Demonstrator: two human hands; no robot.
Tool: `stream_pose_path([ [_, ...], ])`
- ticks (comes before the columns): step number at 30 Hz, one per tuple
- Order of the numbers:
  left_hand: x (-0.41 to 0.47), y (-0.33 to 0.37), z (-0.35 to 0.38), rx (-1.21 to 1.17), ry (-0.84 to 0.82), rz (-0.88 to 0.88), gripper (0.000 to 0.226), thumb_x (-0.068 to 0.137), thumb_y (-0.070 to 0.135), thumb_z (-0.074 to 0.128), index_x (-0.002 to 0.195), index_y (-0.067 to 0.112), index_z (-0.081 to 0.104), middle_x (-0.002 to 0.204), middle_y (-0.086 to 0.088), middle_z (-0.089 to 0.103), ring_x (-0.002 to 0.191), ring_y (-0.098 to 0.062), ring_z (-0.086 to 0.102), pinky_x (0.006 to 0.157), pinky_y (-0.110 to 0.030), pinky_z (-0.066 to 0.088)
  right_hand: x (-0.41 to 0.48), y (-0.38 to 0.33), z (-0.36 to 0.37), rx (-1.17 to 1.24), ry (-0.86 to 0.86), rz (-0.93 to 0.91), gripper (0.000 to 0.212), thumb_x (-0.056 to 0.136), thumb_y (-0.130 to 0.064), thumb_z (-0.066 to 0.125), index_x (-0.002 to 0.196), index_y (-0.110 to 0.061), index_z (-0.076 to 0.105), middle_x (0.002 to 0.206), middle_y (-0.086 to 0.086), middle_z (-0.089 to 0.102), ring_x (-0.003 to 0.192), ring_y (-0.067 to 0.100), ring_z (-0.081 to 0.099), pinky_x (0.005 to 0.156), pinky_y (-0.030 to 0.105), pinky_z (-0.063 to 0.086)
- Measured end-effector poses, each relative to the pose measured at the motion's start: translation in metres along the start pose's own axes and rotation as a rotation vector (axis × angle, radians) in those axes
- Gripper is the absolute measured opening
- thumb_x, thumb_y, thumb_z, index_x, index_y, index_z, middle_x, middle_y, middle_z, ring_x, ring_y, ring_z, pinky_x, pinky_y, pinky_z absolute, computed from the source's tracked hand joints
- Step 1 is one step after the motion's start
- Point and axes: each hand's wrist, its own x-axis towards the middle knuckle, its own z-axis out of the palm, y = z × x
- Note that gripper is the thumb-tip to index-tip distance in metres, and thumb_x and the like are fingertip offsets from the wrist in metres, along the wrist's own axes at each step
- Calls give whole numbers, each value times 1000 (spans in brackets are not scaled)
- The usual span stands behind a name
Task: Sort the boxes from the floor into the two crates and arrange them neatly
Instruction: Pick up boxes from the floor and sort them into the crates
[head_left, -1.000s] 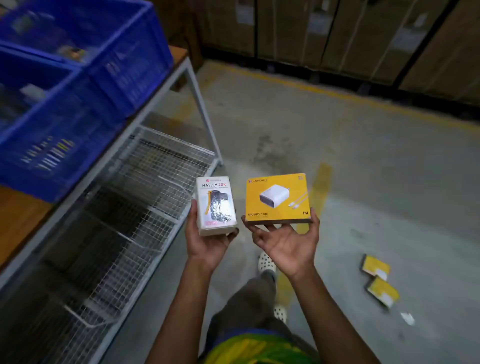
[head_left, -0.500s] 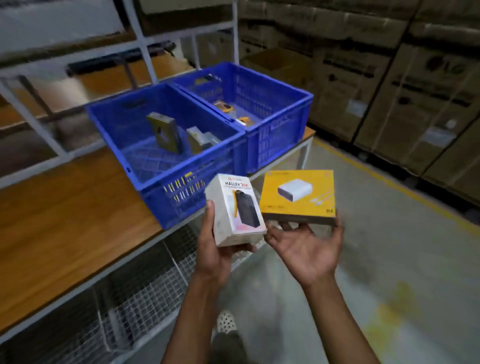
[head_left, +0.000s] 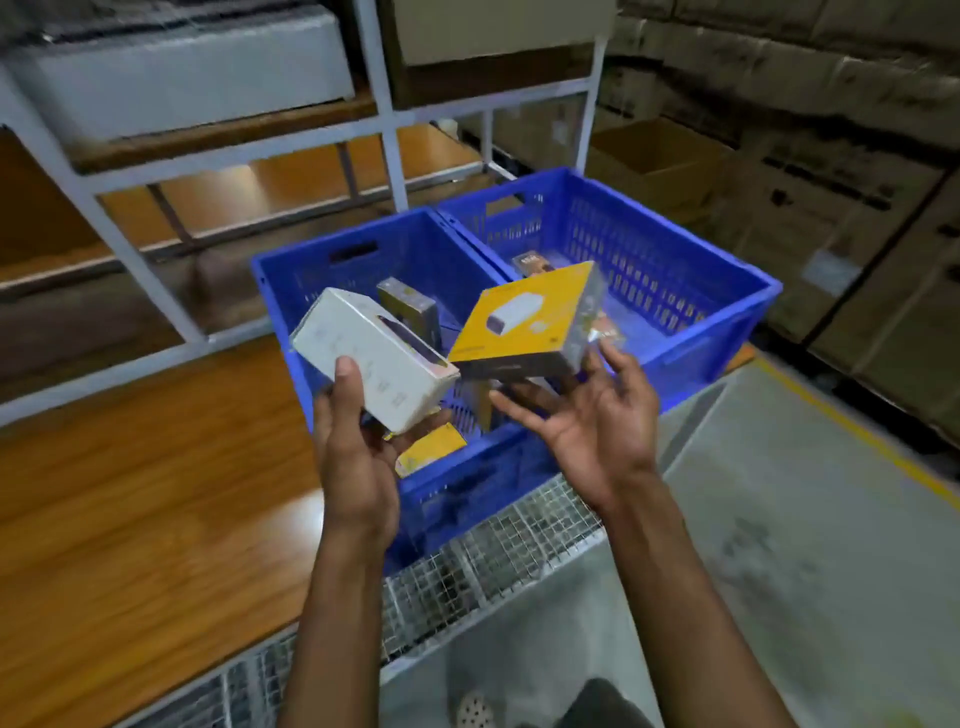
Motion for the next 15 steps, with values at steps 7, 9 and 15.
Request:
stream_pose_path([
  [7, 32, -5, 23, 68, 142, 31, 42, 103, 41, 51, 132, 10, 53, 122, -17, 69, 106, -33, 70, 66, -45, 61, 69, -10, 16, -468, -117, 74, 42, 105, -32, 44, 141, -16, 57, 137, 7, 66, 125, 28, 64, 93, 47, 55],
  [9, 41, -8, 39, 104, 159, 25, 52, 100, 41, 54, 136, 4, 50, 122, -20, 69, 104, -35, 71, 62, -43, 61, 83, -22, 17, -553, -151, 90, 36, 105, -30, 46, 134, -16, 62, 131, 7, 70, 117, 24, 68, 89, 42, 56],
  [15, 58, -32, 93, 134, 115, -67, 55, 97, 47, 59, 135, 7, 55, 120, -19, 71, 109, -43, 68, 73, -60, 60, 117, -64, -2, -586, -54, 53, 24, 104, -27, 50, 113, -17, 70, 105, 4, 77, 88, 19, 71, 83, 38, 51],
])
